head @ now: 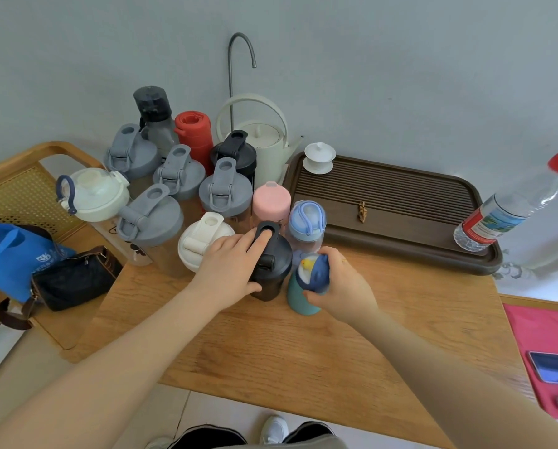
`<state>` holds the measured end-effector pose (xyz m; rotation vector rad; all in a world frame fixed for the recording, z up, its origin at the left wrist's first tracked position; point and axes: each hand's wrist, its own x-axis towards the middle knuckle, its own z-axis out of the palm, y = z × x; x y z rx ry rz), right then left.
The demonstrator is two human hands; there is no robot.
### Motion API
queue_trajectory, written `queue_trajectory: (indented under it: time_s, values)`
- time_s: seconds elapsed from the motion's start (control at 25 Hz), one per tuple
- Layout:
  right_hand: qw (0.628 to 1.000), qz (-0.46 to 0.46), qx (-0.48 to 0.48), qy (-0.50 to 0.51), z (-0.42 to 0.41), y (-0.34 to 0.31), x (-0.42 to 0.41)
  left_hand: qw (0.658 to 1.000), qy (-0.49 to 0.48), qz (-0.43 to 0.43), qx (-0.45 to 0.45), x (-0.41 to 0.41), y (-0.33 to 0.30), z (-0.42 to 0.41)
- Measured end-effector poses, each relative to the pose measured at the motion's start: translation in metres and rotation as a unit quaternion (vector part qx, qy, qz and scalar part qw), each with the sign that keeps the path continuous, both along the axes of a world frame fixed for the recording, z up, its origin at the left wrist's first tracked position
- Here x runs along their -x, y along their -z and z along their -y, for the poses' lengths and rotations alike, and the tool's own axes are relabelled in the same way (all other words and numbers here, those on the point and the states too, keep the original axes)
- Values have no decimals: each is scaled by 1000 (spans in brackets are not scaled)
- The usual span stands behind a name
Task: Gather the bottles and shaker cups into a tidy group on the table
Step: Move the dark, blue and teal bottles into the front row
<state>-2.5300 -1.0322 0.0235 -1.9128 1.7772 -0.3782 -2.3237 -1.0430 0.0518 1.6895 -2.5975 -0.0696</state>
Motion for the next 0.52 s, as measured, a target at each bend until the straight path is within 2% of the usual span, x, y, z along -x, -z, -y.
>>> queue_trajectory:
  time_s: [0.12, 0.2, 0.28, 0.36, 0.44, 0.52]
  values:
    - [998, -38, -37, -22, -4, -8, 7, 1000, -9, -1, 3, 2, 1, 1]
    - [998, -37, -14, -55, -3, -18, 9, 1000, -12, -5, 2, 1, 2, 0]
    - [996, 28, 74, -44, 12, -34, 6, 1000, -12, -9, 2, 1, 3, 0]
    - [990, 87, 113, -14, 37, -48, 1, 1000, -12, -16, -4, 0, 3, 0]
    - [991, 96, 76, -45, 63, -54, -6, 1000, -12, -27, -9, 0, 2, 1]
    - [992, 63, 22, -109, 78, -52, -13, 999, -9, -32, -15, -1, 0, 2]
